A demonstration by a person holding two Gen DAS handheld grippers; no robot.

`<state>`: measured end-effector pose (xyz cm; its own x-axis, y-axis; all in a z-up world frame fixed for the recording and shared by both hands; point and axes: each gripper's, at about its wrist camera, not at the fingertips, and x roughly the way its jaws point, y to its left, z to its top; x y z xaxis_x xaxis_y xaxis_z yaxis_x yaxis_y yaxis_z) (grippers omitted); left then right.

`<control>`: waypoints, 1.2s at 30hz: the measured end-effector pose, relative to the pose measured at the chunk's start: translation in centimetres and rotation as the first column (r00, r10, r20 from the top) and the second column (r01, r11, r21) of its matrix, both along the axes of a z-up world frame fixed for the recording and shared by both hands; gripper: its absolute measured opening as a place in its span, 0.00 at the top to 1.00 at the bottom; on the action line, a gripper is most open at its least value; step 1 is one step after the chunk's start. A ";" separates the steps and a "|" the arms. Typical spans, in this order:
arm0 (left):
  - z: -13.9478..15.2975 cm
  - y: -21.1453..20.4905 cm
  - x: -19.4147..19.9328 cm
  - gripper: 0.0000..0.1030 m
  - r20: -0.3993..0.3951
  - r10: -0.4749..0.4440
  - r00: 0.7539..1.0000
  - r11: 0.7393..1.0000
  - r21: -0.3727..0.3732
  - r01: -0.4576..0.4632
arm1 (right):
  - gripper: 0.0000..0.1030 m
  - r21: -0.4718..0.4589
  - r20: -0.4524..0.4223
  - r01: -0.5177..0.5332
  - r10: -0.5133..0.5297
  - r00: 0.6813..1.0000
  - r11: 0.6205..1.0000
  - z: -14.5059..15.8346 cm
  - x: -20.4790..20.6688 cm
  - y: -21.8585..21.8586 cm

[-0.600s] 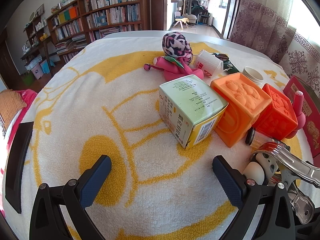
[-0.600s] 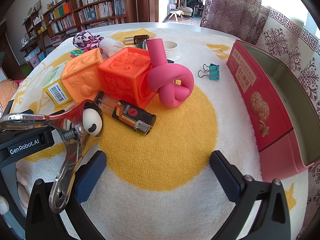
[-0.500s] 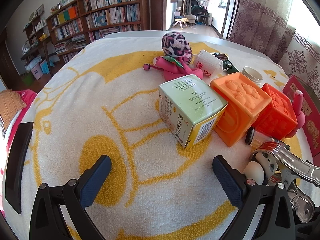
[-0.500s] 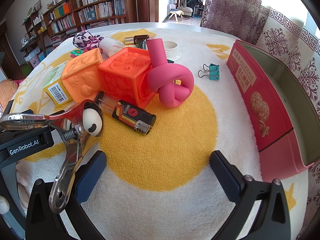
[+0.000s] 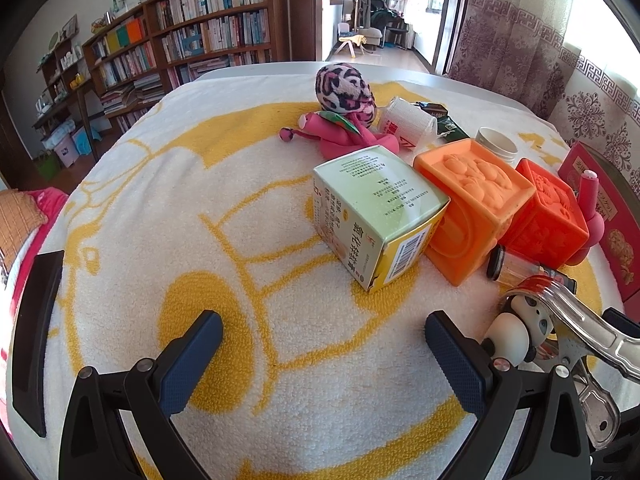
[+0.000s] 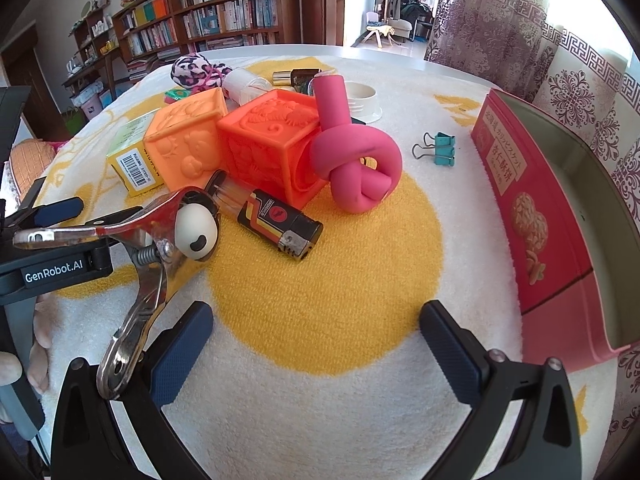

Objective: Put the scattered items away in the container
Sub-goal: 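Reach the right gripper to the silver spring clamp and grasp it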

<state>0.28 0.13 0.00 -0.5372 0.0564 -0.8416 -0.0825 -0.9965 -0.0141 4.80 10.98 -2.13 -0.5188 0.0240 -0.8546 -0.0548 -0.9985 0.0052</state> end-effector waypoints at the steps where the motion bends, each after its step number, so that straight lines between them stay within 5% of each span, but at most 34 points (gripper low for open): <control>1: 0.0 0.0 0.0 0.00 0.000 0.000 1.000 1.000 -0.001 0.000 | 0.00 0.002 0.000 -0.001 0.001 1.000 1.000 0.0 0.0 -0.1; 11: 0.0 0.0 0.1 0.01 0.001 -0.006 1.000 1.000 0.007 0.006 | 0.00 0.003 -0.011 -0.038 0.038 0.999 0.999 0.4 1.8 -0.2; 18: 0.4 -1.1 0.8 0.01 -0.004 -0.056 0.998 0.995 0.084 0.056 | 0.00 0.117 -0.129 -0.097 0.112 0.985 0.988 2.6 6.9 -1.8; 21: 0.9 -2.4 1.7 0.01 -0.017 -0.052 0.998 0.989 0.141 0.054 | 0.00 0.043 -0.192 -0.112 0.118 0.974 0.993 4.0 7.6 -1.9; 26: 1.3 -3.6 2.9 0.01 -0.066 -0.013 0.998 0.994 0.111 0.021 | 0.03 -0.124 -0.245 -0.145 0.112 0.963 0.982 5.1 6.2 -2.7; 31: 0.9 -4.0 2.6 0.01 -0.048 -0.017 0.999 0.989 0.143 0.024 | 0.23 -0.214 -0.211 -0.135 0.089 0.973 0.967 4.3 4.0 -4.0; 36: 0.7 -4.0 2.4 0.01 -0.033 -0.021 0.999 0.988 0.150 0.025 | 0.32 -0.256 -0.156 -0.093 0.054 0.986 0.962 2.6 2.6 -3.8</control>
<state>2.66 -3.92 0.69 -0.5604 0.1934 -0.8053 -0.1081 -0.9811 -0.1603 7.38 7.14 0.50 -0.6307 -0.2329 -0.7402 0.0396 -0.9623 0.2691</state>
